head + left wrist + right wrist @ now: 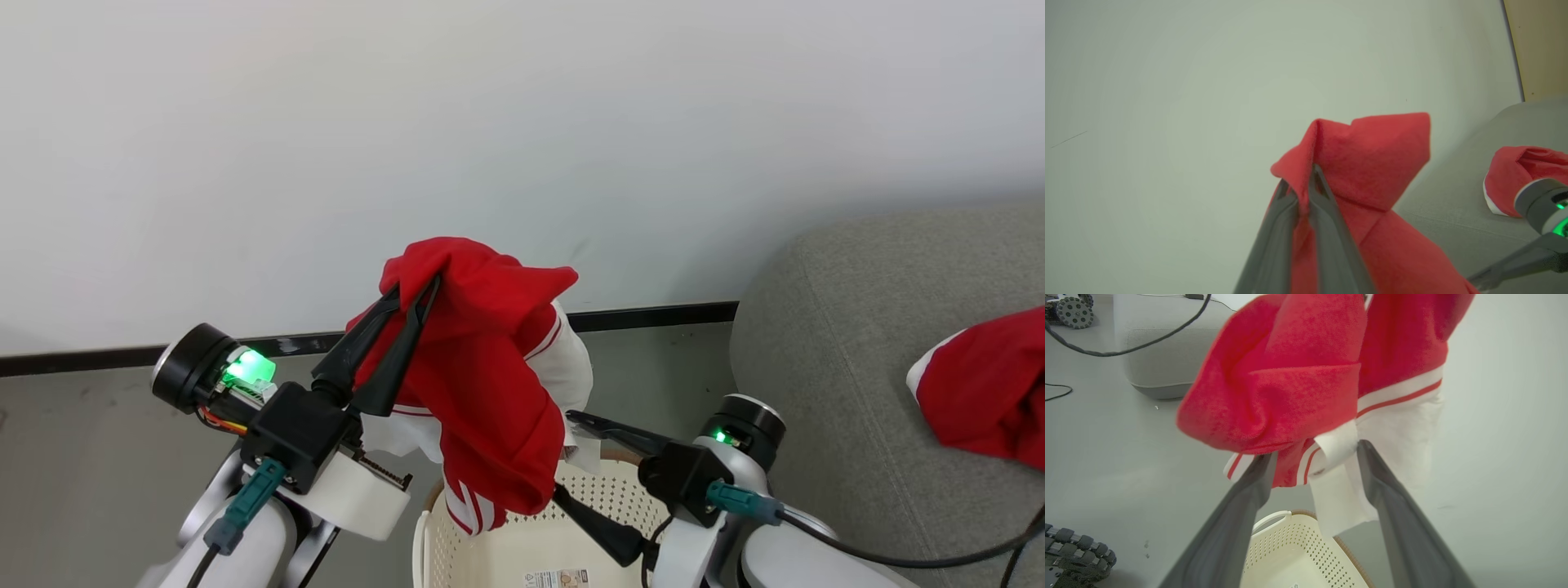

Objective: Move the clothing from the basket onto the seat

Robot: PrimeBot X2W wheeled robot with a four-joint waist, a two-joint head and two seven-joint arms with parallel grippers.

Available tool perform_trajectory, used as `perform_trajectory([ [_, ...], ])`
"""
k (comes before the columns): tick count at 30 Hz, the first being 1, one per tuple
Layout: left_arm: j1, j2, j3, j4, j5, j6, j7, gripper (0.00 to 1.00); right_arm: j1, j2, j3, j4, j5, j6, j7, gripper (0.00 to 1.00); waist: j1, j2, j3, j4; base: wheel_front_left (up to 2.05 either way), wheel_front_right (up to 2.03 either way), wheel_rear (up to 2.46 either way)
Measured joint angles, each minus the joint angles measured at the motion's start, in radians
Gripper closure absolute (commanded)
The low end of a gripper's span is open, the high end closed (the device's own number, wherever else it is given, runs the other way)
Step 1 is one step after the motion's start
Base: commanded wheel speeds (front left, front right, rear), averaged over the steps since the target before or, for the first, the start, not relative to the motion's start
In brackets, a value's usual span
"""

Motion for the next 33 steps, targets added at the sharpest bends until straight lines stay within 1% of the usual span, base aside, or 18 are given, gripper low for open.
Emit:
perform_trajectory([
  [3, 0.0, -0.002, -0.009, -0.008, 0.0, -0.002, 0.008, 1.0, -0.039, 0.002, 0.068, 0.017, 0.018, 0.0, 0.003, 0.0, 0.0, 0.0, -0.006, 0.012, 0.0, 0.0, 0.0],
  [6, -0.001, -0.006, -0.02, -0.017, 0.0, -0.003, 0.017, 1.0, -0.092, 0.007, 0.121, 0.037, 0.003, 0.0, 0.002, 0.0, 0.0001, 0.0, -0.01, 0.025, 0.0, 0.0, 0.0],
  [11, -0.001, -0.013, -0.032, -0.024, -0.002, -0.011, 0.028, 1.0, -0.159, 0.027, 0.142, 0.049, -0.017, 0.0, 0.0, 0.0, 0.0, 0.0, -0.016, 0.044, 0.0, 0.0, 0.0],
  [16, -0.001, -0.022, -0.034, -0.024, -0.003, -0.011, 0.035, 1.0, -0.177, 0.055, 0.182, 0.066, -0.018, 0.0, -0.007, 0.0, 0.0, 0.0, -0.021, 0.06, 0.0, 0.0, 0.0],
  [17, -0.001, -0.023, -0.035, -0.024, -0.003, -0.011, 0.039, 1.0, -0.177, 0.059, 0.194, 0.069, -0.018, 0.0, -0.008, 0.05, 0.0, 0.0, -0.022, 0.062, 0.0, 0.0, 0.0],
  [18, -0.001, -0.023, -0.035, -0.024, -0.004, -0.011, 0.04, 1.0, -0.177, 0.063, 0.203, 0.069, -0.018, 0.0, -0.008, 0.52, 0.0, 0.0, -0.023, 0.065, 0.0, 0.0, 0.0],
  [19, -0.001, -0.023, -0.035, -0.024, -0.007, -0.011, 0.043, 1.0, -0.177, 0.066, 0.211, 0.069, -0.018, 0.0, -0.008, 0.71, 0.0, 0.0, -0.024, 0.067, 0.0, 0.0, 0.0],
  [20, -0.001, -0.023, -0.035, -0.024, -0.01, -0.011, 0.043, 1.0, -0.177, 0.067, 0.214, 0.069, -0.018, 0.0, -0.008, 0.99, 0.0, 0.0, -0.025, 0.069, 0.0, 0.0, 0.0],
  [25, 0.003, -0.023, -0.026, -0.022, -0.017, -0.009, 0.044, 1.0, -0.177, 0.069, 0.203, 0.065, -0.008, 0.0, -0.008, 1.0, 0.0, 0.0, -0.028, 0.068, 0.0, 0.0, 0.0],
  [33, 0.05, -0.022, -0.001, -0.005, -0.029, 0.013, 0.044, 1.0, -0.174, 0.058, 0.123, 0.009, 0.001, 0.0, -0.008, 1.0, 0.0, 0.0, -0.027, 0.051, 0.0, 0.0, 0.0],
])
